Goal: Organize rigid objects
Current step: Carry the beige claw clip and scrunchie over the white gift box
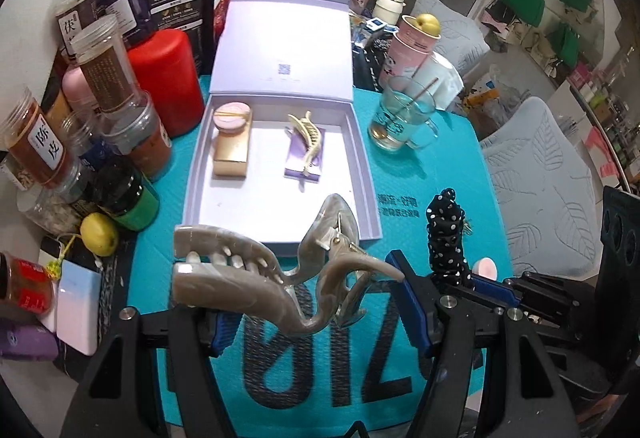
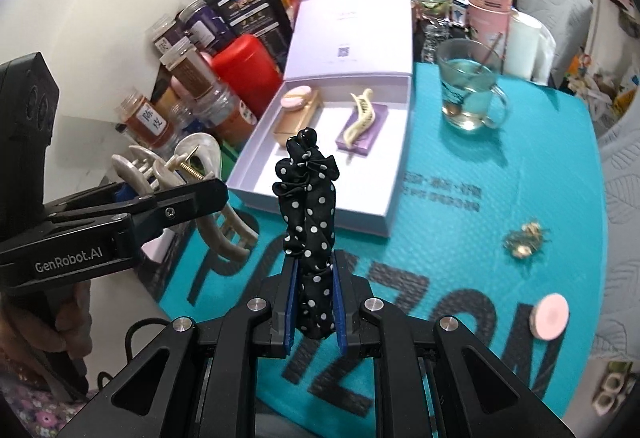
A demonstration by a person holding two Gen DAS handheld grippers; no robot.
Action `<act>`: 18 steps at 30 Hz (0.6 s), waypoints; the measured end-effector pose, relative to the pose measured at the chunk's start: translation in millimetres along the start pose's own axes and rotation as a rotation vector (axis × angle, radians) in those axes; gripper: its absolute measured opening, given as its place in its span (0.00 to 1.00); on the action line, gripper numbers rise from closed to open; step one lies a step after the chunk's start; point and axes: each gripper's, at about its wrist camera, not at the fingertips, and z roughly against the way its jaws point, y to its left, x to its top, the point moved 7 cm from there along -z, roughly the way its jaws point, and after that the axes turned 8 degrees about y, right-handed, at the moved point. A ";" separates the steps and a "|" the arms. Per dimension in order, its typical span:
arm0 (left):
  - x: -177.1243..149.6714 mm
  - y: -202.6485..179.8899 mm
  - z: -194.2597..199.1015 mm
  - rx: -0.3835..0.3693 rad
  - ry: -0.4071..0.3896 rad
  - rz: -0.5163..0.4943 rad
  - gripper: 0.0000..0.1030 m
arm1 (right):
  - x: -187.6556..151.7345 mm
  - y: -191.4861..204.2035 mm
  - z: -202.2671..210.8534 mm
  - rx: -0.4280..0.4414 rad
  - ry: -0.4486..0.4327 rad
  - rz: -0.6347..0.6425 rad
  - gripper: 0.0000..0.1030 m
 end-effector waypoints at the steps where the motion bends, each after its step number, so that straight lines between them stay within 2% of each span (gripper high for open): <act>1: 2.5 4.3 -0.2 0.000 -0.001 0.000 0.64 | 5.0 2.8 -1.8 -0.005 -0.002 0.004 0.15; 18: 55.1 57.1 -22.6 -0.008 0.007 -0.014 0.64 | 60.6 20.2 -44.0 -0.033 0.017 0.008 0.15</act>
